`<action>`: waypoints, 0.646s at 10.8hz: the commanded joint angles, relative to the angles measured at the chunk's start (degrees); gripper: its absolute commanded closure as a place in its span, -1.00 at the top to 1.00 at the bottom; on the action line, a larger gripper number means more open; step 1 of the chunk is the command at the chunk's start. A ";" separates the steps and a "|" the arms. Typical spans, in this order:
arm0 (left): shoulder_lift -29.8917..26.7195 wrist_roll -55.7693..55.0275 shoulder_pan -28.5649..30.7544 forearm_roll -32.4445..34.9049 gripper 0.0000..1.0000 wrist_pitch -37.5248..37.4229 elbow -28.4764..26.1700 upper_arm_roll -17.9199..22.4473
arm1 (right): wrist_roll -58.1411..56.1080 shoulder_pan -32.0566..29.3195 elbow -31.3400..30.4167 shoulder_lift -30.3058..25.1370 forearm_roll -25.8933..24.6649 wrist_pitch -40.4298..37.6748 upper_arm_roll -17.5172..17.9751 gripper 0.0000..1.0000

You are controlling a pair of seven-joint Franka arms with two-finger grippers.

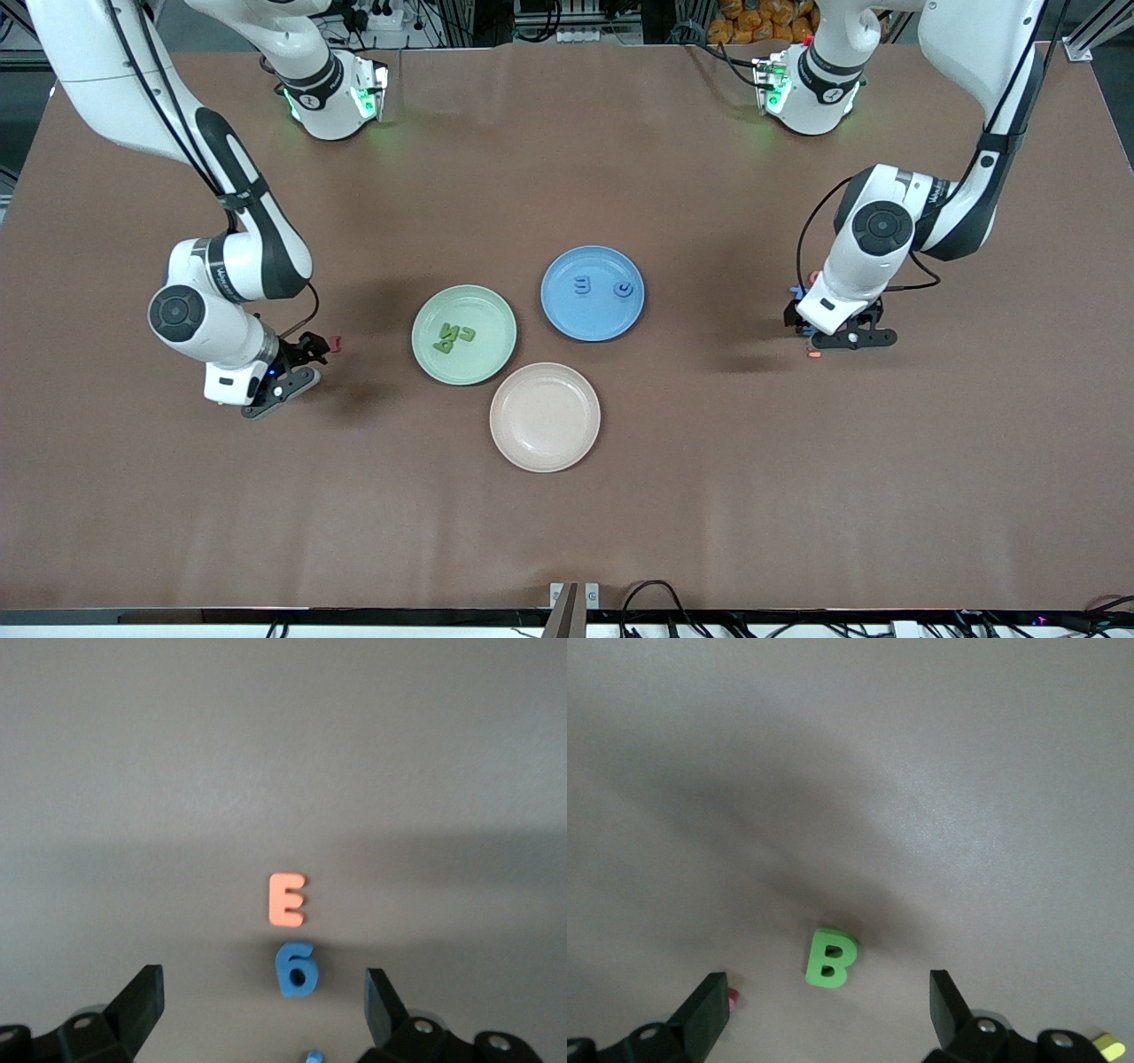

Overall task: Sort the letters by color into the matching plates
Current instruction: 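Grasp the green B with the right gripper while the left gripper approaches 6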

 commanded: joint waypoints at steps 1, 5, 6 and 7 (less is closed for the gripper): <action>-3.05 1.39 0.18 -2.96 1.00 2.91 -4.24 0.34 | -1.27 -2.27 -2.11 0.77 -3.51 4.57 0.87 1.00; -2.17 3.41 1.50 -3.06 1.00 10.56 -7.75 0.78 | -1.27 -2.19 -2.12 1.56 -4.13 5.72 0.87 1.00; -1.73 3.41 1.50 -3.06 1.00 11.70 -8.28 0.78 | -1.27 -2.19 -2.12 2.18 -4.13 6.60 0.87 1.00; -1.38 3.41 1.76 -3.06 1.00 12.76 -8.63 0.95 | -1.27 -2.10 -2.12 2.53 -4.22 7.22 0.87 1.00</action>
